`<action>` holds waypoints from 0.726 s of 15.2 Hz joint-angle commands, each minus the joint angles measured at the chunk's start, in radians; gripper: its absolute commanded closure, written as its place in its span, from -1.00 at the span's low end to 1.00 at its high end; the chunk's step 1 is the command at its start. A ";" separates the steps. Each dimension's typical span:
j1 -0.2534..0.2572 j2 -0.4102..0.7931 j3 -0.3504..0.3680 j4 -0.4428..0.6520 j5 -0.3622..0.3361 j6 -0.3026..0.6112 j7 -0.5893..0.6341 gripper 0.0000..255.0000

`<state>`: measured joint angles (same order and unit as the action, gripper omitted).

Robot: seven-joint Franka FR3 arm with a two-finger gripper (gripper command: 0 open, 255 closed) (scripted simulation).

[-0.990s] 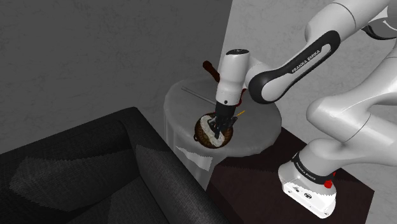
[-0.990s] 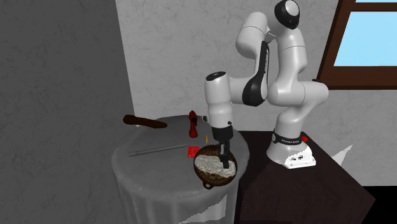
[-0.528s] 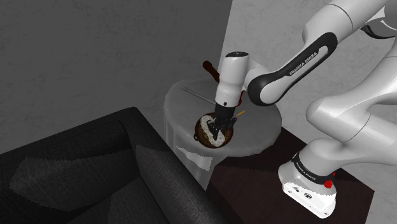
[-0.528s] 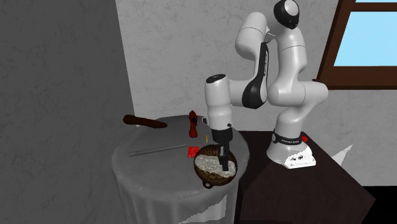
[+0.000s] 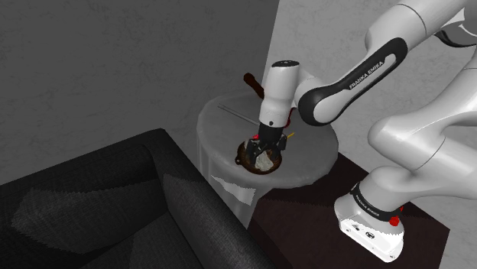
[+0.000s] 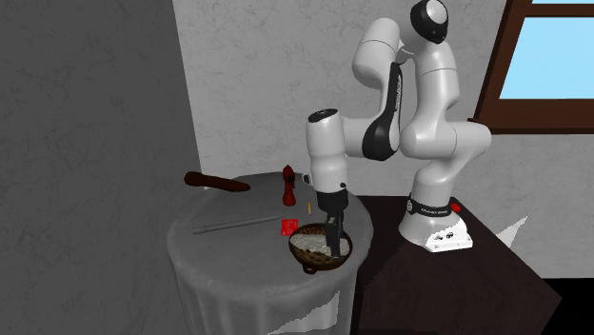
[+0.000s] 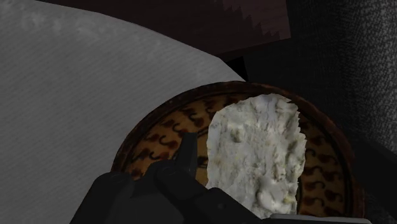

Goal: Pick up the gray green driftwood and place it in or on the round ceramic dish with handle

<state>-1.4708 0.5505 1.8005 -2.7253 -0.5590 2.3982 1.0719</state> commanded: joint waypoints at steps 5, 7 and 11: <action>-0.117 0.095 0.148 0.042 0.013 -0.159 0.005 -1.00; -0.117 0.095 0.148 0.042 0.013 -0.159 0.005 -1.00; -0.117 0.095 0.148 0.042 0.013 -0.159 0.005 -1.00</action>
